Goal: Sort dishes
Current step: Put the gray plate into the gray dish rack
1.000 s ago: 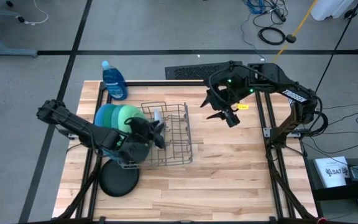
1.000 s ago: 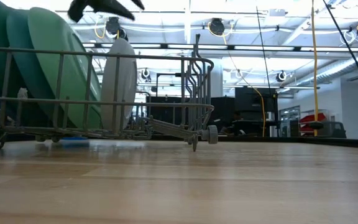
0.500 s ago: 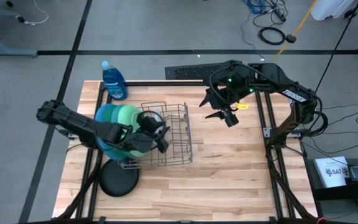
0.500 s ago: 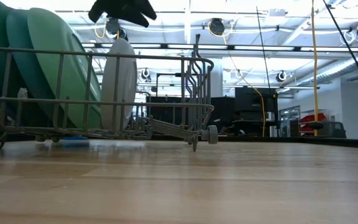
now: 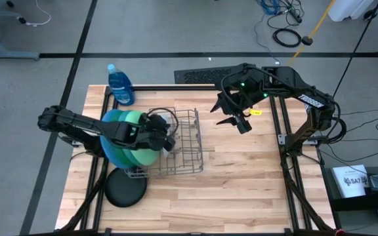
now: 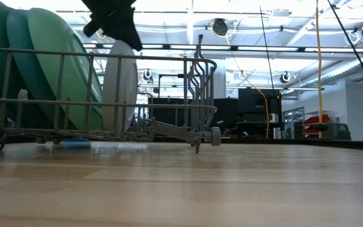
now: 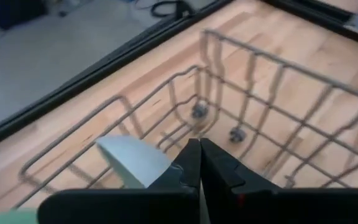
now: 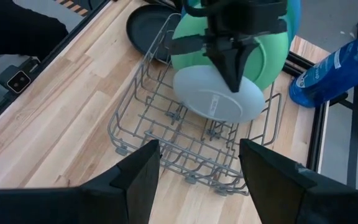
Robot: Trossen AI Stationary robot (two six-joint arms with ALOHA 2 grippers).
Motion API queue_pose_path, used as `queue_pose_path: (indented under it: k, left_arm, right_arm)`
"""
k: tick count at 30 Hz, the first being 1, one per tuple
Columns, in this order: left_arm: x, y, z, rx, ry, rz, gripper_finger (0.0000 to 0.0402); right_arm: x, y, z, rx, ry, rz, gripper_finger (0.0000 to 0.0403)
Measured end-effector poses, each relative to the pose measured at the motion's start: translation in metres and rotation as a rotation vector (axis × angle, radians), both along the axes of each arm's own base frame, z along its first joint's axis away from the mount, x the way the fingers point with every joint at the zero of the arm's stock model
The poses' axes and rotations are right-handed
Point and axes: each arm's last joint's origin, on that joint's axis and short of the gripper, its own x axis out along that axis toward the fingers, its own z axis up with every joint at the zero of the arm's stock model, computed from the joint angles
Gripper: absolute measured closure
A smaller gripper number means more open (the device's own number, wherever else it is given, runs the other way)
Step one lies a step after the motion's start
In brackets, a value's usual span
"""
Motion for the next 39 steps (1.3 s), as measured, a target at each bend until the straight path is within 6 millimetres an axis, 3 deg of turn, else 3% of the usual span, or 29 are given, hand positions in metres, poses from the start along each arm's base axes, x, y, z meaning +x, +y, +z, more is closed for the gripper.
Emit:
queue_pose_path:
  k: [5, 14, 21, 24, 29, 33, 39]
  left_arm:
    - [-0.008, -0.002, 0.005, -0.015, 0.056, 0.044, 0.0394]
    - [-0.027, -0.002, 0.037, -0.041, 0.204, 0.085, 0.0394]
    - [-0.029, -0.009, 0.059, -0.004, 0.195, 0.012, 0.0394]
    - [-0.029, -0.015, 0.076, 0.038, 0.152, -0.041, 0.0394]
    - [-0.030, -0.029, 0.107, 0.112, 0.059, -0.130, 0.0394]
    - [-0.040, -0.046, 0.128, 0.226, -0.015, -0.152, 0.0394]
    - [-0.069, -0.076, 0.138, 0.330, -0.133, -0.168, 0.0394]
  right_arm:
    - [0.000, 0.000, 0.000, 0.000, 0.000, 0.000, 0.0190]
    - [0.000, 0.000, 0.000, -0.001, 0.000, 0.000, 0.0190]
    - [0.002, 0.000, 0.000, 0.008, -0.007, -0.011, 0.0190]
    - [0.012, -0.002, -0.006, 0.018, 0.013, -0.022, 0.0190]
    - [0.048, -0.003, -0.033, 0.002, 0.088, -0.075, 0.0195]
    - [0.078, -0.001, -0.054, -0.061, 0.103, -0.081, 0.0233]
    - [0.108, -0.004, -0.081, -0.046, 0.127, -0.082, 0.0377]
